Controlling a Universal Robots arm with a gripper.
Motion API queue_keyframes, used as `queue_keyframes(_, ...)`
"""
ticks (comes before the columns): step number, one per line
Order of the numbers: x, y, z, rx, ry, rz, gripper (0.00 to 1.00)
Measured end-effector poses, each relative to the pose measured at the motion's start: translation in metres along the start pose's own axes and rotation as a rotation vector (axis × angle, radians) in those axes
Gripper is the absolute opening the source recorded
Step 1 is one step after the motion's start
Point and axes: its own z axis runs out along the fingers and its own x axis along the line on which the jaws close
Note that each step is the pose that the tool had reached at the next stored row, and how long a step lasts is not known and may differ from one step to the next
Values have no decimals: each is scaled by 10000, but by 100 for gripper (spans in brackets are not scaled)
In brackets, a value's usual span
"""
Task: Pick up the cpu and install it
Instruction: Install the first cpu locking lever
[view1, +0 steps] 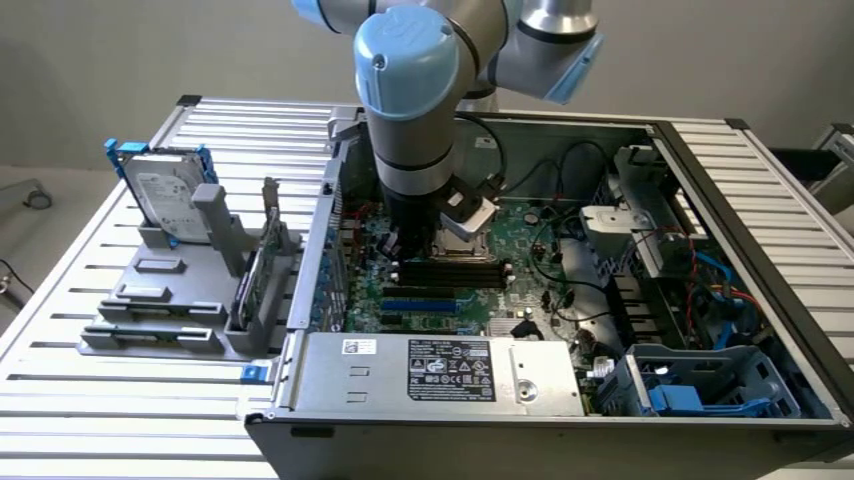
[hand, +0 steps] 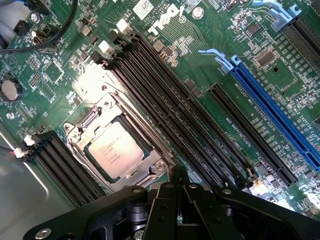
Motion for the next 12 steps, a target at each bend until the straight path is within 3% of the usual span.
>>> queue_keyframes(8,7,-6,-25,-37,-18,-7,11)
queue_keyframes(12,59,-35,-175,-38,-24,-6,11)
